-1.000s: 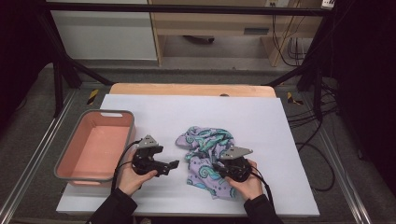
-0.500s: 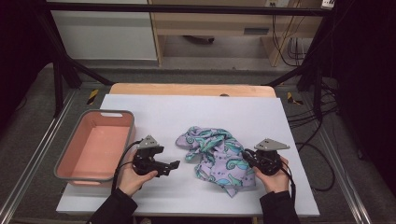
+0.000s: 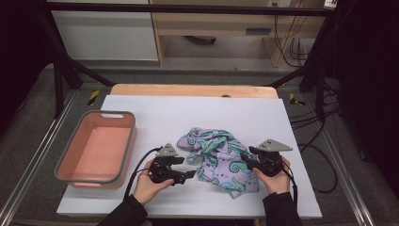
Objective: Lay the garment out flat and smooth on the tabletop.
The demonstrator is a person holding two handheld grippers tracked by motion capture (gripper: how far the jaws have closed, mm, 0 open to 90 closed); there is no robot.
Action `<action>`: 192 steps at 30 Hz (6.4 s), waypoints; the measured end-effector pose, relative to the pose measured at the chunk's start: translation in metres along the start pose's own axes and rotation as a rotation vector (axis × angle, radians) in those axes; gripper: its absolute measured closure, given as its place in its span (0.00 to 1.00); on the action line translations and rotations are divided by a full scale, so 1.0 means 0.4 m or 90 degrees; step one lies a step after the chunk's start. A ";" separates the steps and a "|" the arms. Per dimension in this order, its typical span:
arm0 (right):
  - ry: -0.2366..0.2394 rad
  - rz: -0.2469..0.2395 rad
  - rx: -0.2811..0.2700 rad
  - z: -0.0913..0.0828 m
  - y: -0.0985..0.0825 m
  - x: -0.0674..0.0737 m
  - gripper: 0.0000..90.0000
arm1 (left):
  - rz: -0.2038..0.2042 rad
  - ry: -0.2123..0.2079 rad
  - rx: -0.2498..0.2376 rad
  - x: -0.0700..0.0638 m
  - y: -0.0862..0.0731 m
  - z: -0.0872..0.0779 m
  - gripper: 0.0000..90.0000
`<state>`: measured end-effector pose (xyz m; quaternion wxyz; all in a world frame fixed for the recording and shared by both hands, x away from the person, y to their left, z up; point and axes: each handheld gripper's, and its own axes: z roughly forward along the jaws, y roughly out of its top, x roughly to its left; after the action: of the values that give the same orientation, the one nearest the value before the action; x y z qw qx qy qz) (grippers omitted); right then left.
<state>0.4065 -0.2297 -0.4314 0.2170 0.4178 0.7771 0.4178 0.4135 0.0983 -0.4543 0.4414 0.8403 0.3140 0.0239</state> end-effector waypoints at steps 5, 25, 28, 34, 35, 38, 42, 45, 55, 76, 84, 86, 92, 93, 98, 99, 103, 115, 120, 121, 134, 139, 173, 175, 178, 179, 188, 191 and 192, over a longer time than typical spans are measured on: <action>0.058 -0.020 0.016 0.035 0.005 0.044 0.42 | -0.009 -0.023 0.035 -0.010 0.010 0.063 0.43; 0.012 0.010 -0.006 -0.056 0.002 -0.031 0.95 | 0.004 -0.024 -0.022 -0.008 0.042 -0.003 0.99; 0.000 0.026 -0.012 -0.070 -0.005 -0.052 0.95 | -0.002 -0.021 -0.039 0.004 0.052 -0.032 0.99; -0.031 0.000 0.039 -0.042 -0.020 -0.054 0.94 | -0.007 0.006 -0.048 0.041 0.053 -0.085 0.99; -0.034 -0.002 0.049 -0.036 -0.023 -0.053 0.93 | -0.010 0.012 -0.048 0.048 0.048 -0.093 0.99; -0.033 0.008 0.086 -0.012 -0.042 -0.061 0.93 | -0.031 0.024 -0.040 0.076 0.029 -0.113 0.99; -0.036 0.002 0.108 0.006 -0.051 -0.060 0.90 | -0.047 0.023 -0.018 0.095 -0.004 -0.118 0.99; -0.017 0.010 0.082 0.007 -0.040 -0.055 0.84 | -0.048 0.014 -0.008 0.095 -0.019 -0.118 0.99; 0.050 0.000 -0.017 0.062 0.062 0.018 0.42 | -0.033 0.021 0.003 0.084 -0.015 -0.110 0.99; 0.015 -0.006 0.033 0.231 0.125 0.026 0.95 | -0.011 0.041 0.008 0.084 0.000 -0.138 0.99; -0.067 0.004 -0.033 0.052 0.139 -0.052 0.95 | -0.044 0.083 -0.026 0.099 0.026 -0.201 0.99; -0.081 0.010 -0.034 0.016 0.125 -0.069 0.95 | -0.051 0.103 -0.026 0.102 0.036 -0.208 0.99; -0.099 0.022 -0.009 -0.028 0.040 -0.100 0.94 | -0.086 0.123 -0.015 0.137 0.061 -0.181 0.99; -0.097 0.028 -0.003 -0.029 0.026 -0.103 0.94 | -0.088 0.125 -0.007 0.140 0.062 -0.169 0.99; -0.081 0.034 0.035 -0.020 -0.034 -0.110 0.83 | -0.084 0.124 -0.003 0.136 0.047 -0.142 0.87; -0.074 0.037 0.032 -0.023 -0.038 -0.109 0.80 | -0.080 0.128 -0.009 0.130 0.043 -0.143 0.80; -0.045 0.017 -0.002 -0.043 -0.029 -0.082 0.58 | -0.057 0.133 -0.016 0.088 0.027 -0.149 0.52; -0.008 -0.007 -0.010 0.008 0.006 -0.010 0.32 | -0.059 0.067 0.081 0.001 -0.050 -0.043 0.28; -0.035 -0.014 -0.004 0.052 0.020 -0.014 0.26 | -0.040 0.052 0.085 -0.027 -0.063 -0.013 0.43; -0.038 -0.017 0.002 0.064 0.022 -0.016 0.27 | -0.035 0.056 0.086 -0.033 -0.065 -0.008 0.47; -0.074 -0.029 0.036 0.077 0.020 -0.040 0.91 | 0.008 0.073 0.109 -0.047 -0.071 -0.010 0.99; -0.117 -0.027 0.013 0.024 0.033 -0.067 0.91 | 0.018 0.069 0.101 -0.029 -0.056 -0.056 0.99; -0.083 -0.008 0.131 0.103 -0.030 -0.074 0.37 | -0.016 0.107 0.063 0.055 -0.076 -0.164 0.99; -0.094 -0.027 0.148 0.105 -0.035 -0.075 0.54 | -0.018 0.103 0.065 0.057 -0.076 -0.162 0.99; -0.094 -0.018 0.140 0.082 -0.036 -0.084 0.83 | -0.016 0.102 0.068 0.057 -0.077 -0.162 0.99; -0.092 -0.012 0.137 0.071 -0.037 -0.090 0.88 | -0.015 0.104 0.067 0.056 -0.076 -0.162 0.99; -0.228 0.004 0.094 -0.066 -0.053 -0.154 0.92 | -0.012 0.105 0.056 0.054 -0.075 -0.166 0.99; -0.237 0.014 0.118 -0.091 -0.081 -0.172 0.90 | -0.013 0.104 0.057 0.055 -0.075 -0.164 0.99; -0.235 0.014 0.125 -0.093 -0.092 -0.174 0.89 | -0.013 0.104 0.056 0.055 -0.075 -0.165 0.99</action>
<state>0.4023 -0.3159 -0.4423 0.3098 0.5147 0.7565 0.2587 0.3952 0.1707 -0.4422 0.3769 0.8511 0.3580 0.0739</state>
